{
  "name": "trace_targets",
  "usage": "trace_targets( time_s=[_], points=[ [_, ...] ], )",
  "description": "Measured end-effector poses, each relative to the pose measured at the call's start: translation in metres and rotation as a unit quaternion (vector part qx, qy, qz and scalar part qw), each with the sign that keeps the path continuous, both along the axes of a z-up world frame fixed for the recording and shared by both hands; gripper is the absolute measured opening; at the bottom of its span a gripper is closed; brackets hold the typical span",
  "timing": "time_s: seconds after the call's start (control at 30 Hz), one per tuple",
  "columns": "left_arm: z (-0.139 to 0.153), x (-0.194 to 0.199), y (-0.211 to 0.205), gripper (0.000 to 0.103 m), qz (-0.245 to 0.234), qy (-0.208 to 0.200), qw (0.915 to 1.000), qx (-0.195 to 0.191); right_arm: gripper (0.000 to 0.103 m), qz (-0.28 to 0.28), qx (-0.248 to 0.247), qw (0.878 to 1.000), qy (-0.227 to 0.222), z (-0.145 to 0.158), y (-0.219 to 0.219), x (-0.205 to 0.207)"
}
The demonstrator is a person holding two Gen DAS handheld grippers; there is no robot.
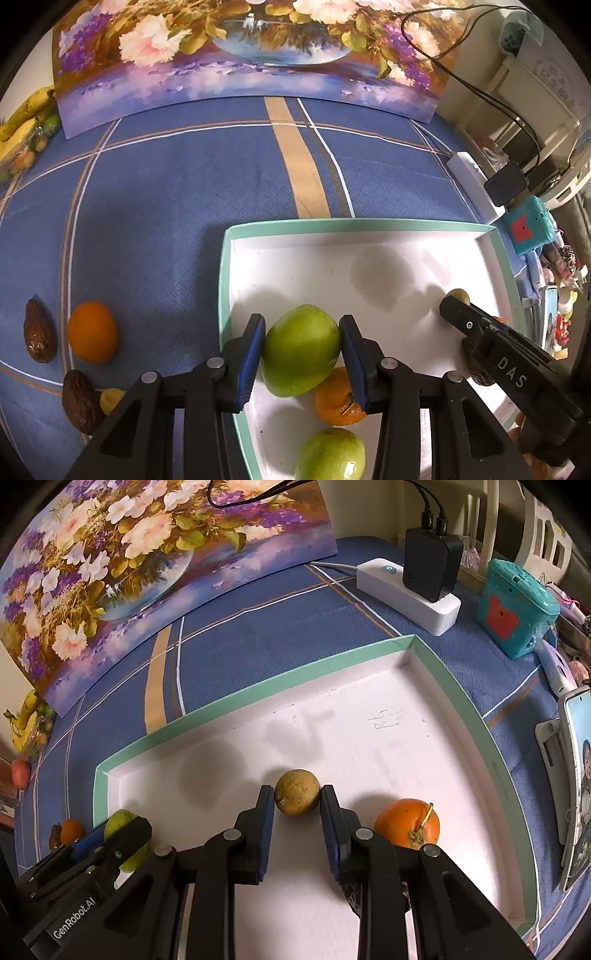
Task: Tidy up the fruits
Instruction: 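Open the left tool to drop the green fruit while the right tool releases the round fruit, then withdraw both open tools from the tray toward the remaining fruit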
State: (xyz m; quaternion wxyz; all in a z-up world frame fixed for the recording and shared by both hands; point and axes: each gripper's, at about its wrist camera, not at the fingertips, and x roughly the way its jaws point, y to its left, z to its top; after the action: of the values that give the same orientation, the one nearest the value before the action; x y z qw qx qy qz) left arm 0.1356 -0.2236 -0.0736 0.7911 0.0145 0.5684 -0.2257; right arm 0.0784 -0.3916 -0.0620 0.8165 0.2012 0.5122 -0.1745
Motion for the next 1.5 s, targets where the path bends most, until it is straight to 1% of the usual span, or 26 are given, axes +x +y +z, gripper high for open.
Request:
trace_targets(
  time_s=[0.1,0.2,0.3,0.43,0.6,0.7,0.83,1.07,1.2,1.5],
  points=[
    [0.005,0.001,0.002,0.045,0.002,0.003,1.0,-0.005,0.027,0.0,-0.003,1.0,0.004,0.0,0.0,-0.001],
    [0.011,0.001,0.003,0.046,0.002,0.003,1.0,-0.001,0.028,0.004,-0.004,1.0,0.011,0.002,-0.001,-0.002],
    [0.018,0.001,0.008,0.046,0.006,0.008,0.9999,-0.003,0.039,0.006,-0.009,1.0,0.013,0.008,0.001,-0.003],
    [0.037,0.002,0.019,0.046,0.014,0.001,0.9999,-0.008,0.039,0.009,-0.016,1.0,0.003,0.024,0.002,-0.008],
    [0.055,0.001,0.04,0.046,0.032,-0.007,0.9994,-0.007,0.039,0.015,-0.031,0.999,-0.027,0.056,0.006,-0.017],
    [0.06,-0.001,0.055,0.046,0.047,-0.009,0.9988,-0.004,0.039,0.018,-0.037,0.998,-0.04,0.07,0.009,-0.022],
    [0.062,-0.004,0.076,0.046,0.072,-0.006,0.9974,-0.01,0.039,0.023,-0.038,0.998,-0.05,0.08,0.015,-0.027],
    [0.066,-0.011,0.102,0.046,0.104,-0.004,0.9945,-0.016,0.039,0.034,-0.029,0.998,-0.047,0.079,0.024,-0.035],
    [0.065,-0.012,0.112,0.046,0.119,-0.006,0.9928,-0.011,0.039,0.043,-0.024,0.998,-0.045,0.076,0.028,-0.035],
    [0.063,-0.01,0.114,0.046,0.126,-0.004,0.992,0.003,0.039,0.05,-0.008,0.998,-0.045,0.071,0.026,-0.034]
  ],
)
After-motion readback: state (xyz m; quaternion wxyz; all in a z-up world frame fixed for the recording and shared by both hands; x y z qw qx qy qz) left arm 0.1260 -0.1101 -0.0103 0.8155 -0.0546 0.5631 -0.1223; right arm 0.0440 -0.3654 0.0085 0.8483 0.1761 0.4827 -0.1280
